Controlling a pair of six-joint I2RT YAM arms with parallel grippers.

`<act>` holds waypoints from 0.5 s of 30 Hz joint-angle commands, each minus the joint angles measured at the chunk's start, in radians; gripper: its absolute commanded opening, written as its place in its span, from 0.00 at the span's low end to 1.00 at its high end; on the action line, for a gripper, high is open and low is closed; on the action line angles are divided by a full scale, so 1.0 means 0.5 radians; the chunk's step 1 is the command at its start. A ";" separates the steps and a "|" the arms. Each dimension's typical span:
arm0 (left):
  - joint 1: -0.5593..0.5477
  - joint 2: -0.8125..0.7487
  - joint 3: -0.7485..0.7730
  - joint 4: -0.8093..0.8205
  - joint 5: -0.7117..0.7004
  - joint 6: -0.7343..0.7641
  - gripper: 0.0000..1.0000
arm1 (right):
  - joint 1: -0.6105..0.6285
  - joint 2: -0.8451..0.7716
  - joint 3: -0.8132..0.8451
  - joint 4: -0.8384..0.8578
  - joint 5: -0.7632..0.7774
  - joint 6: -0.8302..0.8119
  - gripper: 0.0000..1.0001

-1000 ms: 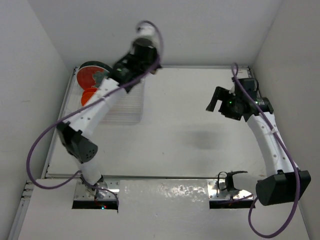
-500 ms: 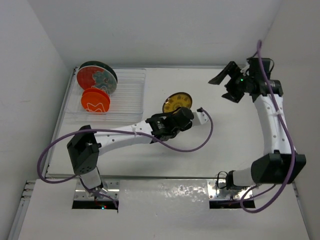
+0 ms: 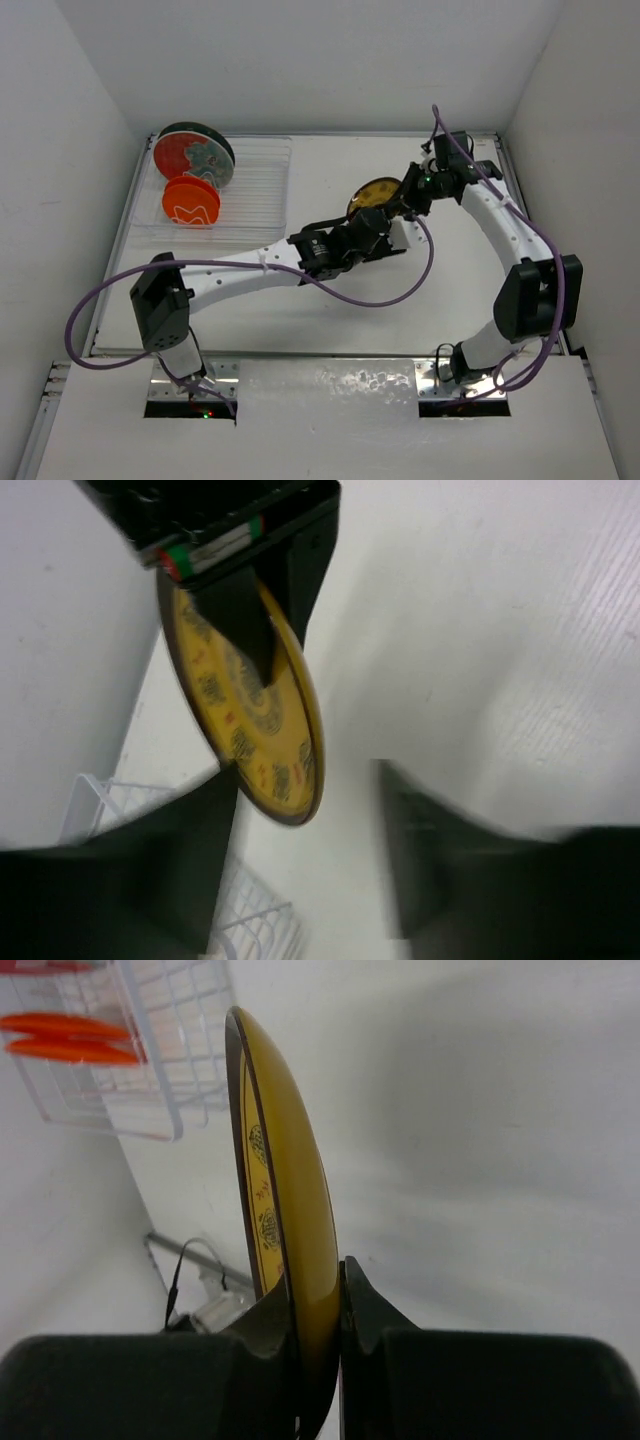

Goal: Unload the plates from the dish rack

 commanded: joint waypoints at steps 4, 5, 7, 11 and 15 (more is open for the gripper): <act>0.075 -0.161 -0.019 0.193 -0.172 -0.293 1.00 | -0.220 -0.089 -0.301 0.504 0.333 0.042 0.00; 0.170 -0.195 -0.035 0.150 -0.163 -0.482 1.00 | -0.333 -0.089 -0.394 0.618 0.333 0.063 0.00; 0.305 -0.344 -0.077 0.125 -0.096 -0.725 1.00 | -0.453 -0.070 -0.623 0.973 0.333 0.070 0.00; 0.886 -0.520 -0.176 -0.043 0.033 -1.412 1.00 | -0.600 0.107 -0.671 1.094 0.474 -0.148 0.00; 1.311 -0.481 0.038 -0.396 0.055 -1.704 1.00 | -0.711 0.187 -0.705 1.184 0.636 -0.167 0.00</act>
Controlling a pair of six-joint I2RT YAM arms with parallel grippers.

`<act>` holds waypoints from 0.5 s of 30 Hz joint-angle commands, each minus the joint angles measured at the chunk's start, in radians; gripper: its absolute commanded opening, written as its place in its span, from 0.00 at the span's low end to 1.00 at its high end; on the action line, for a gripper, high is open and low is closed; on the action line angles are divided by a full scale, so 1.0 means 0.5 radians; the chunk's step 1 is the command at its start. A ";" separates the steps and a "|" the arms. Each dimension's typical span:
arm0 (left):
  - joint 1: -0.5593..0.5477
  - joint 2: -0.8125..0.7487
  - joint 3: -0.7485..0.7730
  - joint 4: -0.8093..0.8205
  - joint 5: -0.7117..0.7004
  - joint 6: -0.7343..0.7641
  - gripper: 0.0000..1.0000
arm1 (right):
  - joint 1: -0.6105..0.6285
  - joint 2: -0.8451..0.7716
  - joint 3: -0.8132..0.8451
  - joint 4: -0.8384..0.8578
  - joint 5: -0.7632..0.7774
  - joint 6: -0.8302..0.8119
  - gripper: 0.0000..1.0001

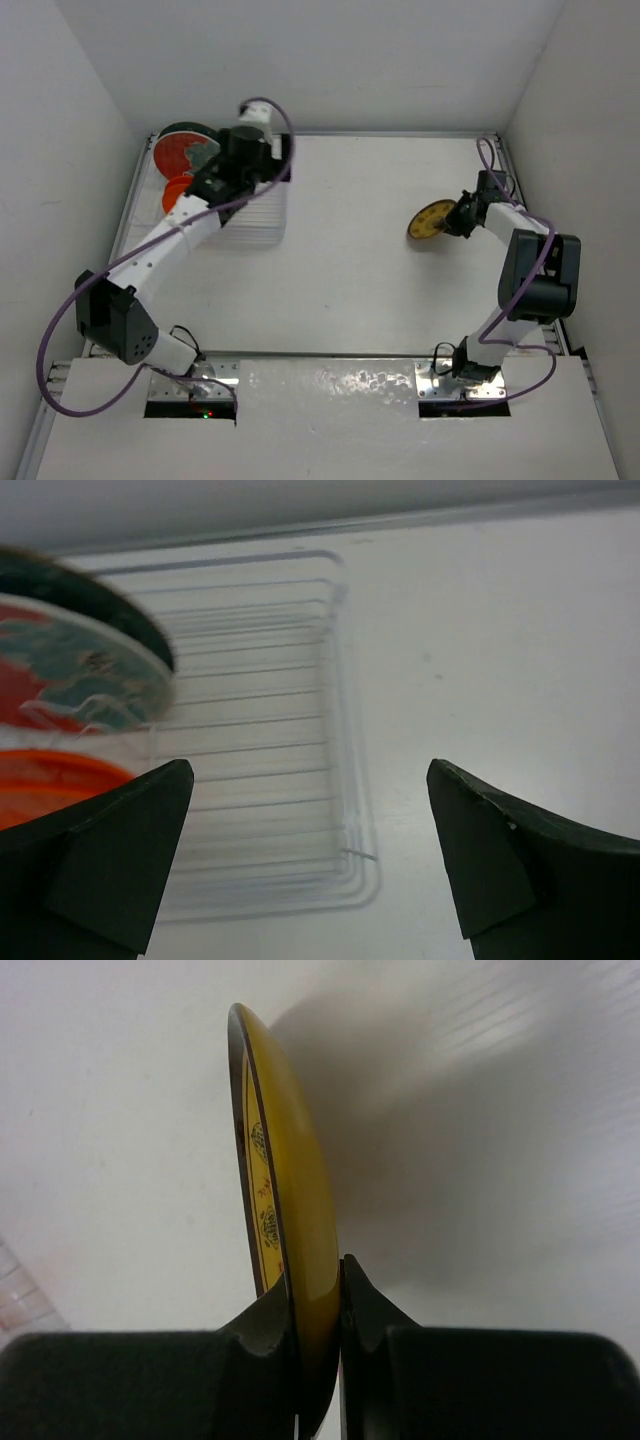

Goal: Unload the plates from the dish rack

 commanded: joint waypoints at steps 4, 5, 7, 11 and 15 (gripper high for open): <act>0.659 0.154 0.363 -0.554 0.261 -0.739 1.00 | -0.130 0.180 0.125 0.206 0.277 -0.063 0.53; 0.812 0.191 0.388 -0.645 0.323 -0.834 1.00 | -0.143 0.232 0.183 0.127 0.305 -0.094 0.70; 0.966 0.274 0.434 -0.708 0.357 -0.908 1.00 | -0.140 0.322 0.373 -0.215 0.548 -0.116 0.79; 1.093 0.271 0.400 -0.855 0.259 -1.241 1.00 | -0.134 0.267 0.646 -1.075 1.234 0.130 0.99; 1.219 0.241 0.303 -0.953 0.213 -1.506 1.00 | -0.054 -0.094 0.466 -1.077 1.201 0.078 0.99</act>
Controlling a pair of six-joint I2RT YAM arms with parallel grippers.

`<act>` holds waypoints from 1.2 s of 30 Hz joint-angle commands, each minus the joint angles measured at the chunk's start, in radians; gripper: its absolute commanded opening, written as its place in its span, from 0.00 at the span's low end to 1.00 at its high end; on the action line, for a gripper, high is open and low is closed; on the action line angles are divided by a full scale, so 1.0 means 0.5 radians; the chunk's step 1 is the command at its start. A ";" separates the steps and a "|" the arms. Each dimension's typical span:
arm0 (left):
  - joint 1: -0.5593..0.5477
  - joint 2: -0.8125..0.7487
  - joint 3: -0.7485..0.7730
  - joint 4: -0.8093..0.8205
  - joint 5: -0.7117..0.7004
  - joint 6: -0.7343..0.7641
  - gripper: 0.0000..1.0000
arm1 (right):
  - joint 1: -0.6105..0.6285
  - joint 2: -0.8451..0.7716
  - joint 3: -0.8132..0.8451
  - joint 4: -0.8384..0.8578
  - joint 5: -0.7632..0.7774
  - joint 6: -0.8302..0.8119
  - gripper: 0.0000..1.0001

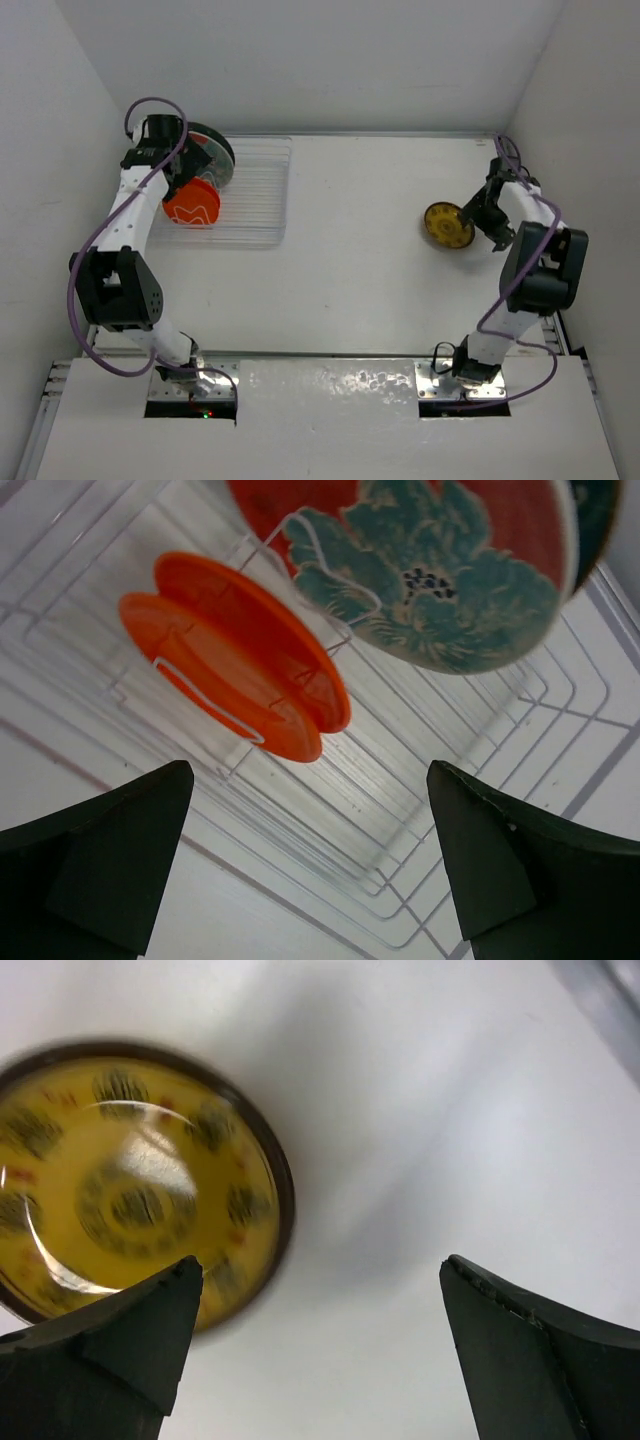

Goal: Unload the plates from the dish rack

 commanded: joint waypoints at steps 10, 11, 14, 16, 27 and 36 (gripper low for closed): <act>0.074 -0.072 -0.176 0.077 -0.141 -0.620 0.79 | 0.377 -0.915 -0.222 -0.113 -0.023 -0.191 0.99; 0.077 -0.050 -0.182 0.095 -0.144 -0.627 0.76 | 0.384 -0.939 -0.252 -0.110 -0.075 -0.200 0.99; 0.092 0.011 -0.173 0.129 -0.172 -0.648 0.66 | 0.396 -0.967 -0.286 -0.131 -0.116 -0.249 0.99; 0.101 0.039 -0.176 0.148 -0.166 -0.654 0.62 | 0.399 -0.967 -0.283 -0.156 -0.119 -0.292 0.99; 0.150 0.165 -0.329 0.362 -0.224 -0.627 0.54 | 0.454 -0.906 -0.167 -0.229 -0.152 -0.341 0.99; 0.184 0.061 -0.416 0.372 -0.150 -0.654 0.19 | 0.473 -0.872 -0.041 -0.282 -0.119 -0.363 0.99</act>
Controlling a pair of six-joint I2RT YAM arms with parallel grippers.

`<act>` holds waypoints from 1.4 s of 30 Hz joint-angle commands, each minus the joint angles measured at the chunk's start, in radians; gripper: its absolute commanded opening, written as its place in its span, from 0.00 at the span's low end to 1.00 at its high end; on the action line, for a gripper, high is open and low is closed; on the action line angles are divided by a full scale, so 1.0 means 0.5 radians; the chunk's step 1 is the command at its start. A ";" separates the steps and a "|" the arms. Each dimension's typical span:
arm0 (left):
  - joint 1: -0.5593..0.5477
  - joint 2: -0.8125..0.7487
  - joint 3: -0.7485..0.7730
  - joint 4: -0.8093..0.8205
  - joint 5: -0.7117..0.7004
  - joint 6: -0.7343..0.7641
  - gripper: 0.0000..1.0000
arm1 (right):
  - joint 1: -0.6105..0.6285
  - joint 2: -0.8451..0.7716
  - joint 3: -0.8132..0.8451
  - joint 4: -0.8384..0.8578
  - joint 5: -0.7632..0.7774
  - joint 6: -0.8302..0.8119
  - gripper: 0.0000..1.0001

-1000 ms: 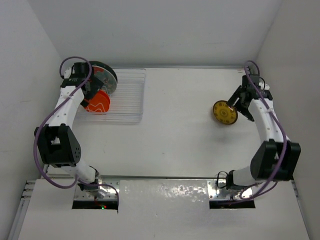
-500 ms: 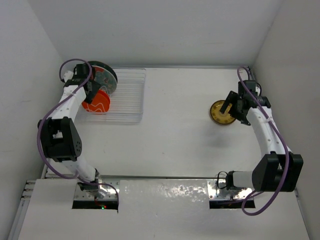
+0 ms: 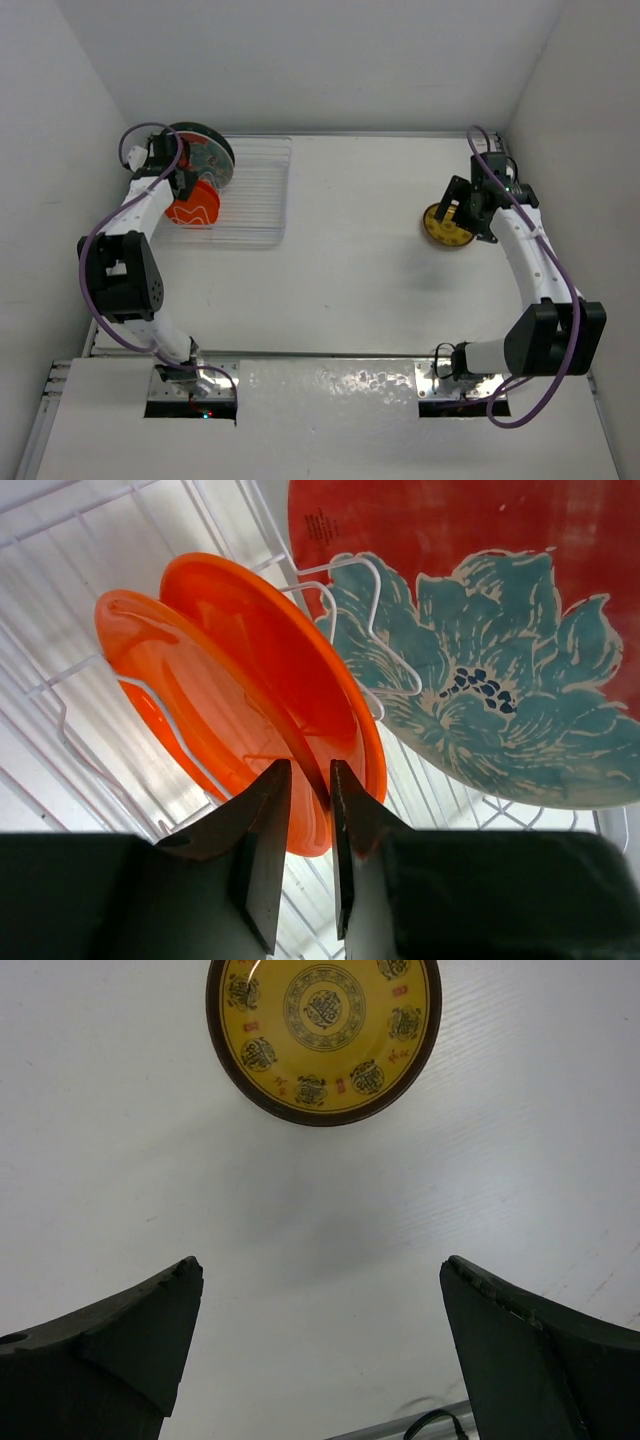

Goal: Unload the plates from the dish rack

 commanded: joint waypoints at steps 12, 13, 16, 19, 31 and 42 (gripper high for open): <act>0.057 -0.214 0.098 -0.272 0.008 0.059 0.00 | 0.006 -0.004 0.177 -0.031 0.029 -0.027 0.99; 0.060 -0.248 0.122 -0.294 0.020 0.071 0.00 | 0.006 -0.010 0.201 -0.040 0.023 -0.027 0.99; 0.057 -0.361 0.156 -0.309 0.087 0.142 0.00 | 0.006 -0.016 0.256 -0.040 0.010 -0.011 0.99; 0.051 -0.468 0.214 -0.242 0.161 0.304 0.00 | 0.006 -0.010 0.339 -0.022 -0.030 0.016 0.99; -0.700 -0.638 0.135 0.246 0.450 1.628 0.00 | 0.088 0.241 0.959 0.068 -0.631 0.369 0.99; -1.952 -0.046 0.561 -0.058 0.327 2.520 0.00 | 0.368 0.813 1.613 -0.377 -0.971 0.296 0.99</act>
